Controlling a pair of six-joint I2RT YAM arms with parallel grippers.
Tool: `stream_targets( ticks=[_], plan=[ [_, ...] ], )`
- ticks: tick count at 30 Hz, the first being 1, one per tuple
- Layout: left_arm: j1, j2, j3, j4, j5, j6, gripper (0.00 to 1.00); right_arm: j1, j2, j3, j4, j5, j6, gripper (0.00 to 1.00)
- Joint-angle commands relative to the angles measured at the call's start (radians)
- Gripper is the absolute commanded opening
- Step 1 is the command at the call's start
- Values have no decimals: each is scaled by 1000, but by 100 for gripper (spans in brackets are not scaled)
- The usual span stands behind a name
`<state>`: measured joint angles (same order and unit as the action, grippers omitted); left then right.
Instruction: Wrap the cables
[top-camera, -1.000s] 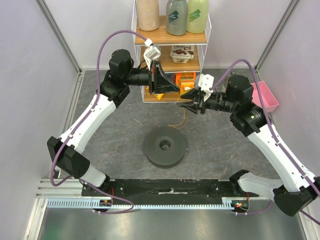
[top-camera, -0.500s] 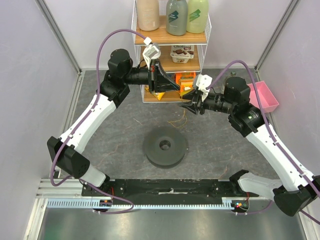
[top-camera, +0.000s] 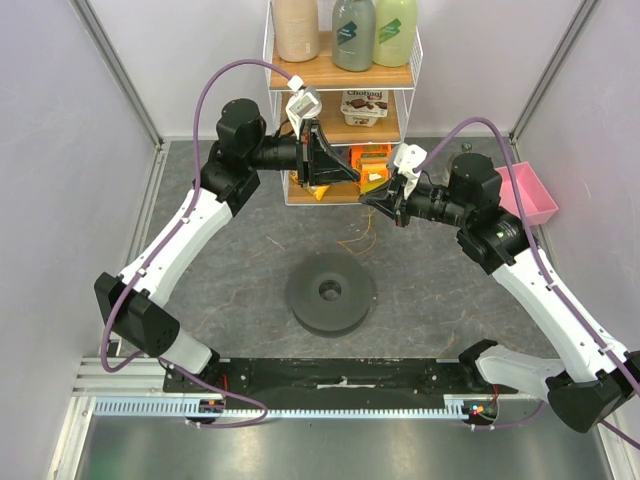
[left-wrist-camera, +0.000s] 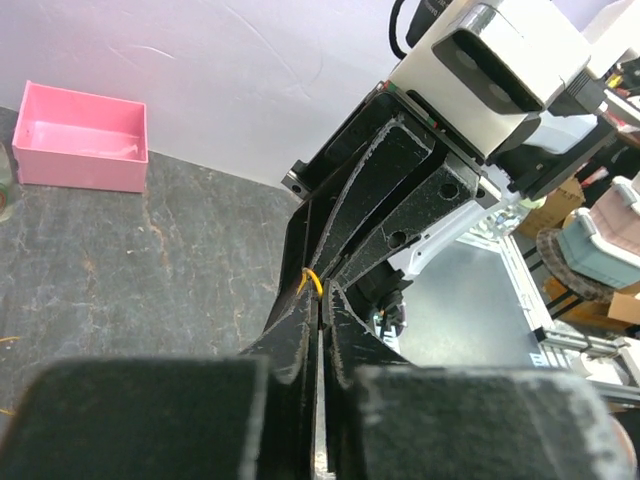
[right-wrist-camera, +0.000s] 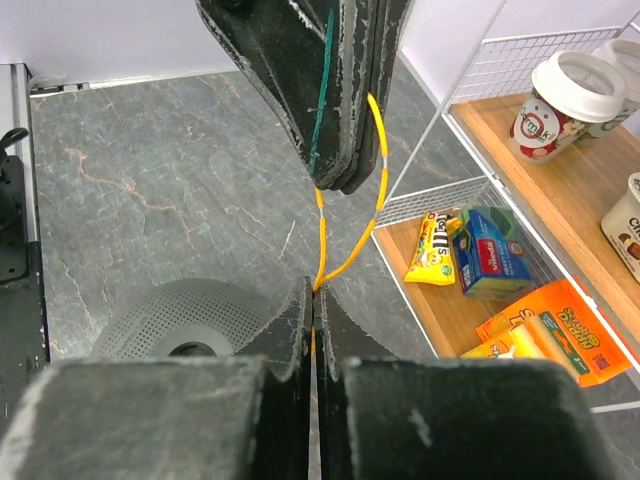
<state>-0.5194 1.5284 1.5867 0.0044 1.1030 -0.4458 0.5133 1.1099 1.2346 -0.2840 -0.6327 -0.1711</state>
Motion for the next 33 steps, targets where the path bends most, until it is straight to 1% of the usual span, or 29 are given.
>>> stream_targets(
  ticks=[1,3,4,5,6,7,8,10,11,12,13,15,16,17,18,19,20,21,22,23,26,27,30,32,33],
  plan=[
    [-2,-34,-2,2,3,-2,15,2,-22,-1,42,22,21,0],
    [12,-45,-11,-29,-18,2,41,-4,-28,-12,42,30,31,0],
    [22,-54,-17,-35,-28,4,57,-12,-31,-18,42,30,39,0],
    [39,-60,-25,-38,-34,2,71,-19,-35,-24,43,28,48,0],
    [57,-68,-33,-44,-35,-1,81,-30,-35,-30,43,21,61,0],
    [77,-76,-39,-61,-41,8,87,-50,-36,-38,42,19,74,0],
    [102,-89,-42,-99,-58,36,89,-70,-38,-44,45,16,94,0],
    [149,-120,-50,-196,-98,120,90,-143,-39,-70,46,-2,142,0],
    [171,-140,-56,-248,-130,186,90,-174,-41,-78,49,-5,166,0],
    [176,-157,-57,-329,-171,272,90,-208,-39,-87,49,-7,198,0],
    [176,-180,-63,-413,-221,403,90,-234,-41,-92,51,-4,215,0],
    [153,-232,-117,-522,-331,617,90,-272,-41,-116,51,14,243,0],
    [110,-266,-145,-565,-404,759,90,-288,-41,-129,49,19,251,0],
    [87,-278,-178,-601,-432,821,90,-303,-39,-142,49,19,255,0],
    [40,-304,-201,-641,-451,948,90,-320,-36,-155,49,16,258,0],
    [-11,-312,-214,-690,-474,1049,91,-328,-29,-162,46,28,259,0],
    [-75,-315,-220,-751,-526,1131,91,-335,-24,-168,43,47,259,0],
    [-170,-324,-243,-765,-645,1179,91,-340,-19,-173,43,79,260,0],
    [-251,-342,-284,-752,-745,1202,91,-351,-15,-175,43,100,263,0],
    [-322,-368,-336,-715,-811,1217,91,-357,-9,-175,48,109,265,0],
    [-486,-436,-459,-640,-914,1254,93,-372,14,-178,48,114,274,0],
    [-531,-447,-499,-620,-948,1253,95,-377,19,-187,51,116,275,0],
    [-687,-453,-577,-568,-1092,1236,98,-384,21,-205,57,122,263,0],
    [-831,-464,-651,-465,-1273,1172,99,-387,22,-211,59,120,259,0],
    [-899,-468,-689,-431,-1328,1156,99,-391,24,-211,57,119,254,0]
  ],
)
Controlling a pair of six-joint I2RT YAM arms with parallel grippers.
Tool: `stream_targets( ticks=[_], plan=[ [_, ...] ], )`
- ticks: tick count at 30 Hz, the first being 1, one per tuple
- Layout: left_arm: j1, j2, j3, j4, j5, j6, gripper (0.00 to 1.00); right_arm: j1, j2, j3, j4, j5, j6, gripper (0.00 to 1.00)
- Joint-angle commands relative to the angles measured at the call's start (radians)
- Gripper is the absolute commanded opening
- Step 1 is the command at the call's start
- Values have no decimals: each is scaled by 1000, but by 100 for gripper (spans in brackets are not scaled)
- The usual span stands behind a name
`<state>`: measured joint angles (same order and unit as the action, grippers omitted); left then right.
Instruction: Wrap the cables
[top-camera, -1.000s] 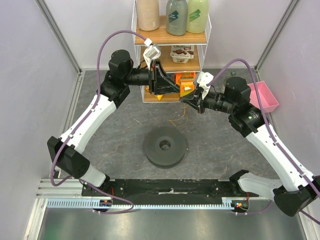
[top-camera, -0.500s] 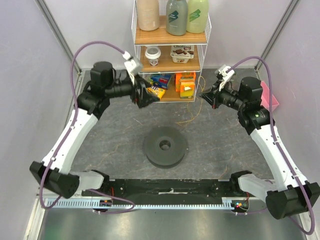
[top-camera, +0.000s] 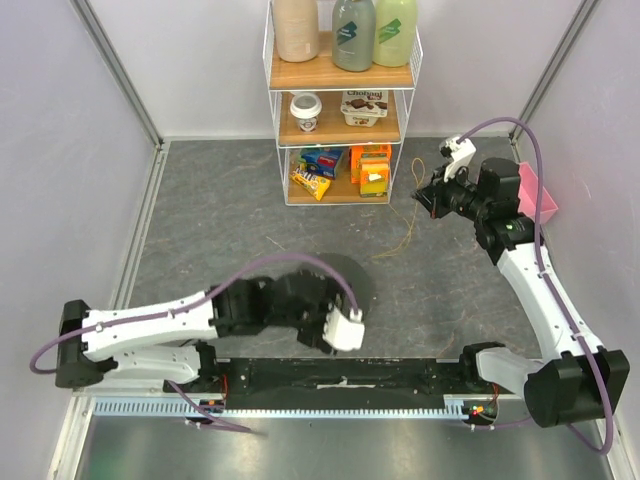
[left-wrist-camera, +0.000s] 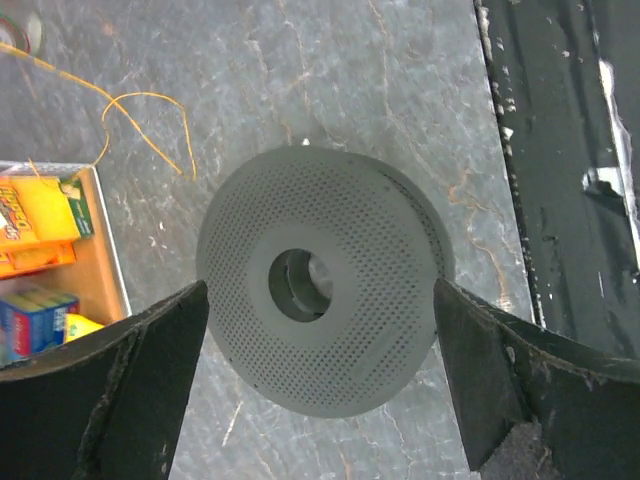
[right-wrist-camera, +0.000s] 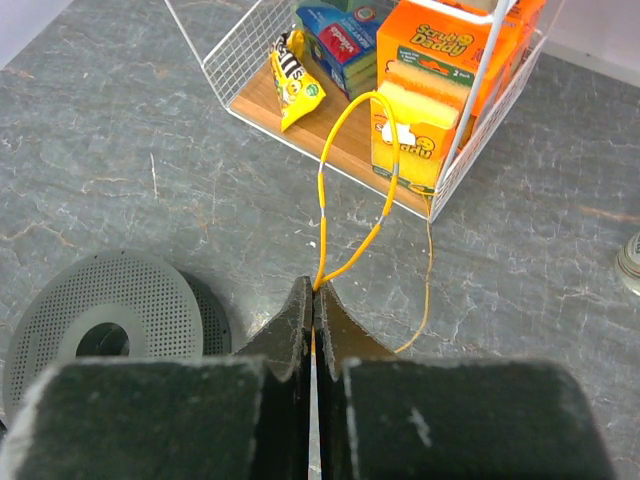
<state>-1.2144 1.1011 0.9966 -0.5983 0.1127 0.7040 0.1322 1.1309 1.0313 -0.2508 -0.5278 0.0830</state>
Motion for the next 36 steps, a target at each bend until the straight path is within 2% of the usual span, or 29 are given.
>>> stream_targets(
  ticks=[1,4,6,10,14,21,23,25,31,34,36],
  plan=[
    [-268,-52,-140,233,-408,-4,99,-11,3,-10,25,11,-2,0],
    [-405,-32,-266,389,-572,21,99,-19,6,-11,28,5,-8,0],
    [-431,24,-303,468,-643,22,99,-23,7,-16,31,0,-8,0],
    [-435,164,-326,627,-784,32,99,-29,10,-31,36,-18,-11,0],
    [-435,249,-343,667,-866,12,99,-37,13,-40,39,-37,-20,0],
    [-419,339,-417,775,-932,57,99,-43,24,-42,44,-57,-20,0],
    [-410,358,-421,785,-938,54,94,-43,24,-40,42,-63,-19,0],
    [-398,368,-424,805,-940,61,84,-43,24,-36,42,-64,-19,0],
    [-356,320,-385,799,-923,81,37,-45,17,-33,41,-66,-16,0],
    [-350,257,-297,647,-881,7,5,-45,13,-27,38,-69,-19,0],
    [-324,223,-186,451,-826,-84,2,-46,15,-13,33,-67,-19,0]
  ],
)
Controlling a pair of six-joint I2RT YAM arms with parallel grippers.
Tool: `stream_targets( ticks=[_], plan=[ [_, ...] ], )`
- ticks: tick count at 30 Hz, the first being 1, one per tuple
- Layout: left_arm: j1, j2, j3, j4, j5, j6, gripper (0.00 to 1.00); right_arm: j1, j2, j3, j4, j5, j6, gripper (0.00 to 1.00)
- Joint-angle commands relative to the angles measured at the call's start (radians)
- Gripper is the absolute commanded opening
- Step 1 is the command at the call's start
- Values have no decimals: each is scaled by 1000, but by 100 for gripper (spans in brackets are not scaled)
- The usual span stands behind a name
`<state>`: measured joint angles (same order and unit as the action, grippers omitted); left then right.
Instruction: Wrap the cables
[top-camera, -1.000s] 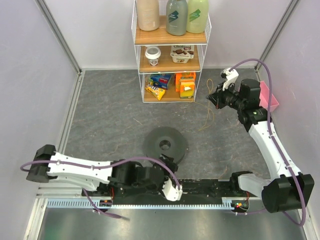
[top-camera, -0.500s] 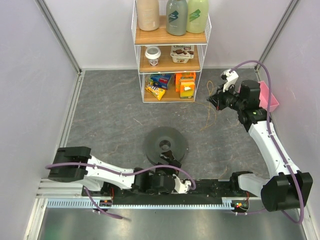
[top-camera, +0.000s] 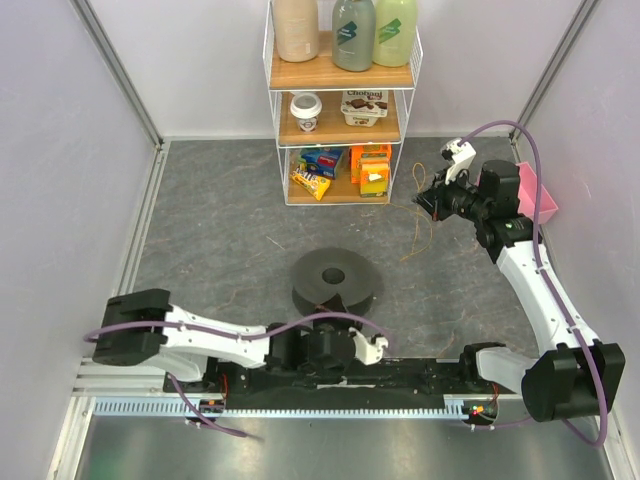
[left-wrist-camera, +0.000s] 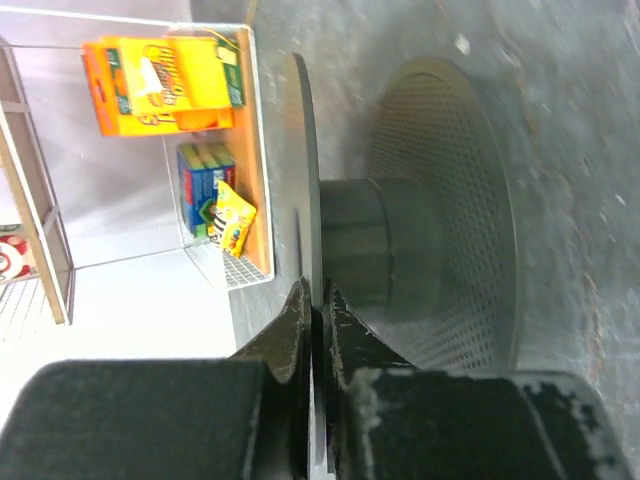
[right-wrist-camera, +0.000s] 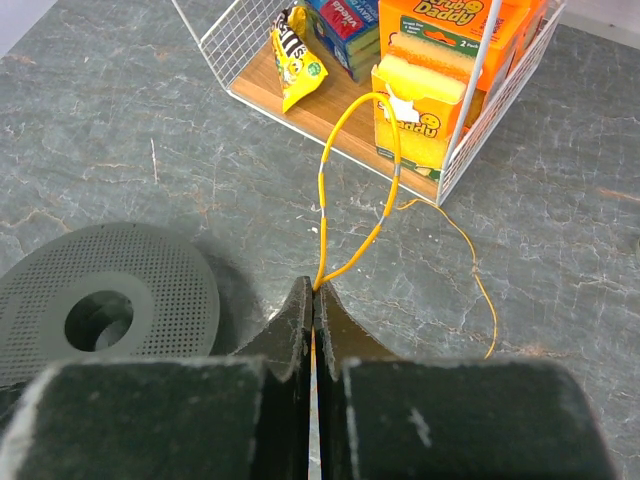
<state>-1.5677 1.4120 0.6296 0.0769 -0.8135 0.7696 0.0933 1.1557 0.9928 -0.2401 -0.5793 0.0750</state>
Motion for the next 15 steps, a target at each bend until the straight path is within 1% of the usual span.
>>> stream_targets(
  ticks=[1,3,6,7,9,11,13,15],
  plan=[
    [55,-100,237,-318,138,-205,2,-7,-11,29,19,-16,-12,0],
    [134,-104,410,-498,233,-326,2,-7,-14,40,21,-16,-9,0],
    [338,-61,626,-762,470,-536,2,-9,-13,53,21,-16,-7,0],
    [403,-44,686,-820,552,-590,2,-7,-13,56,19,-20,-11,0],
    [526,-25,745,-896,710,-650,2,-9,-13,60,16,-31,-21,0],
    [596,-16,752,-913,747,-688,1,-10,-11,61,7,-36,-33,0],
    [641,8,766,-940,731,-759,2,-10,-11,66,-4,-45,-44,0],
    [688,42,779,-974,705,-878,2,-10,-10,70,-21,-66,-44,0]
  ],
)
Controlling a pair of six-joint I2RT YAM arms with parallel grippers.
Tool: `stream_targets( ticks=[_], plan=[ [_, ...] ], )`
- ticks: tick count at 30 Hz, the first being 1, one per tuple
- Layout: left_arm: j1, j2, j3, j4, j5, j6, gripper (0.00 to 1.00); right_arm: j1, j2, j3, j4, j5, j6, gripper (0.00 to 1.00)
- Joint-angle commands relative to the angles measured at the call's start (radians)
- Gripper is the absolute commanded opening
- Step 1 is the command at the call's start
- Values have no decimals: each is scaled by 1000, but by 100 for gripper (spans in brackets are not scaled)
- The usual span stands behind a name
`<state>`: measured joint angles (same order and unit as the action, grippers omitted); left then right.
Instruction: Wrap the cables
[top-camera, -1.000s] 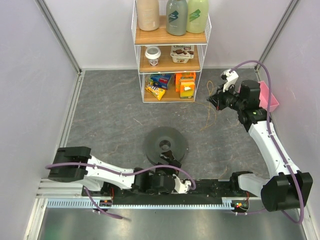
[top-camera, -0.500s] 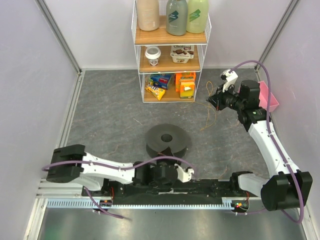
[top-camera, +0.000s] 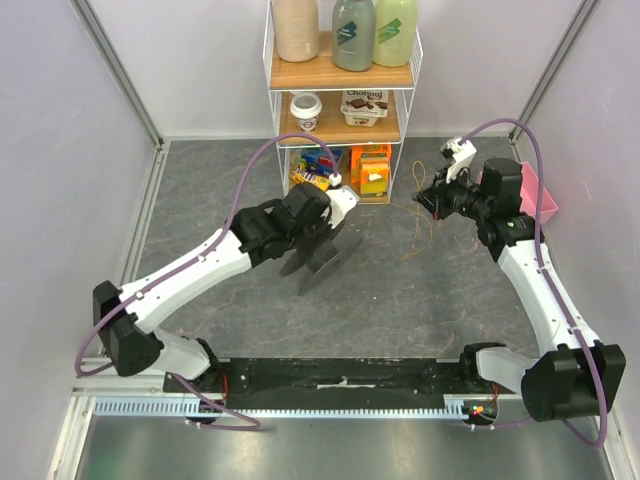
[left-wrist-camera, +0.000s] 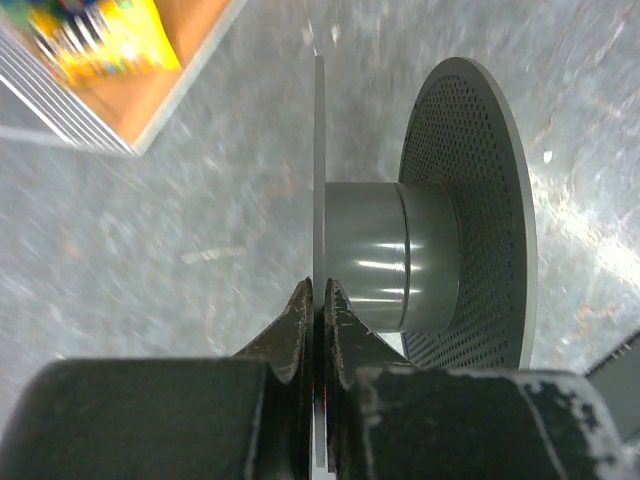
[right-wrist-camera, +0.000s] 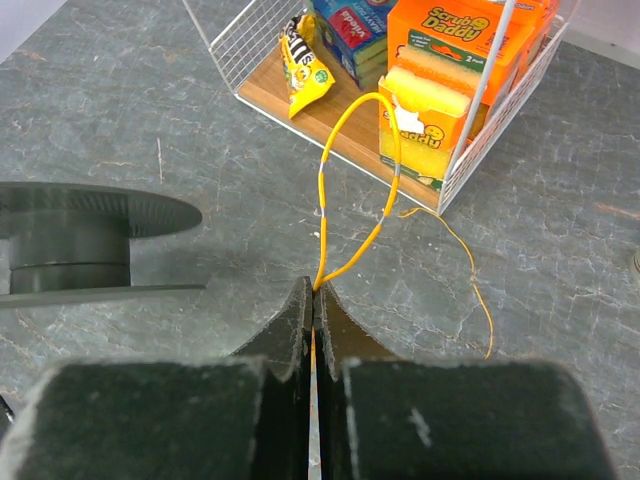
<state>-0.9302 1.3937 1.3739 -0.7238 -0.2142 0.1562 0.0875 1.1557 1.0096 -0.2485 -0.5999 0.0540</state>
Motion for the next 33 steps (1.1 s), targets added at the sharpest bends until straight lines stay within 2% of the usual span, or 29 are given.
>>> stream_targets(
  ticks=[1,5,10,14,22,25,26,28,30,33],
  plan=[
    [79,70,34,-180,125,-302,2,-3,-11,57,-26,-61,-26,0],
    [117,100,31,-172,209,-376,2,11,-5,87,-101,-130,-72,0],
    [120,73,-16,-102,335,-334,2,92,13,141,-254,-163,-216,0],
    [123,62,-24,-98,355,-255,2,158,18,155,-287,-156,-322,0],
    [134,30,-36,-83,354,-158,11,204,53,213,-392,-161,-537,0],
    [134,22,-44,-82,360,-118,20,218,58,228,-443,-146,-626,0],
    [134,15,-50,-78,372,-113,31,222,58,230,-446,-137,-640,0],
    [134,-1,-55,-68,386,-113,44,224,61,234,-457,-130,-670,0],
    [134,-4,-53,-65,389,-113,50,224,67,238,-465,-126,-686,0],
    [134,1,-49,-78,394,-110,51,228,68,242,-482,-132,-727,0]
  ],
)
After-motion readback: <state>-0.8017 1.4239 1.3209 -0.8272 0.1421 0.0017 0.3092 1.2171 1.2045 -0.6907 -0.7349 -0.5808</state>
